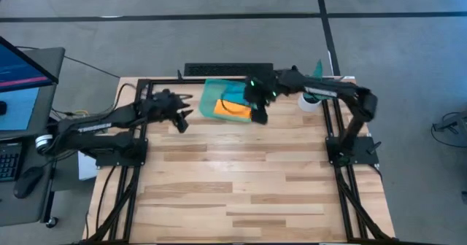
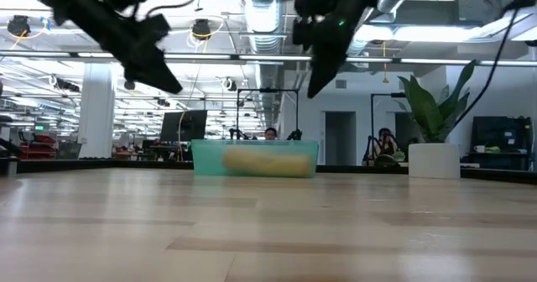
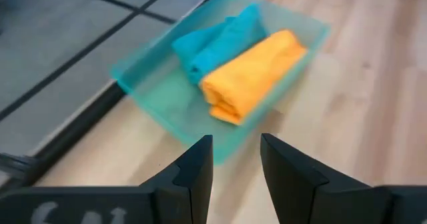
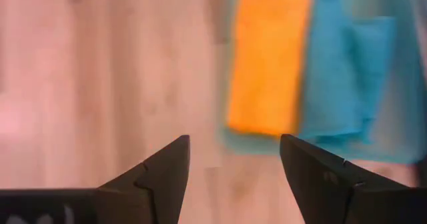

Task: Roll microfiber towels into tight, uniform cylinder then place into a basket
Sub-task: Return to Home Position

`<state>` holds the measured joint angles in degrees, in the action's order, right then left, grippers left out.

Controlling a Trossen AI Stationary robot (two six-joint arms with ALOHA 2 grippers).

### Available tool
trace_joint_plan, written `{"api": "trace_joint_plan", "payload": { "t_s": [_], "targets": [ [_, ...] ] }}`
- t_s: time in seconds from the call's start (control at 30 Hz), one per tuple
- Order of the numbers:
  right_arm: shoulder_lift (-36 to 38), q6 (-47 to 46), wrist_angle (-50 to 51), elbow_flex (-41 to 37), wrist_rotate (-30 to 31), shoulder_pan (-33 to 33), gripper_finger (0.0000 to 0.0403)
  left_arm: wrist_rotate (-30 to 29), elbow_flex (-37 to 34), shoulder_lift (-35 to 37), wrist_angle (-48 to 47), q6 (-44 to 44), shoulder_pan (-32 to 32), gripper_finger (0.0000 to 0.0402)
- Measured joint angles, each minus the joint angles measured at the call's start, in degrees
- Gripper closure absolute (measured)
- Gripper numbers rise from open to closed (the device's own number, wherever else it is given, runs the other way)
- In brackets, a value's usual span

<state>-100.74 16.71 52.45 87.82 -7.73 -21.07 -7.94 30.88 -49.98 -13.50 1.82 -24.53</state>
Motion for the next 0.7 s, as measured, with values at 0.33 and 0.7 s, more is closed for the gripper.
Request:
{"api": "trace_joint_plan", "payload": {
  "t_s": [0.33, 0.7],
  "targets": [
    [26.50, -10.30, -20.39, -33.21, 0.28, 11.32, 0.0148, 0.00, -11.89, 21.87, 3.46, 3.37, 13.71, 0.0284],
    [57.25, -18.79, -40.45, -56.41, 0.49, 19.51, 0.0148, -0.37, -21.23, 47.01, 8.73, 3.18, 21.95, 0.0284]
  ]
}}
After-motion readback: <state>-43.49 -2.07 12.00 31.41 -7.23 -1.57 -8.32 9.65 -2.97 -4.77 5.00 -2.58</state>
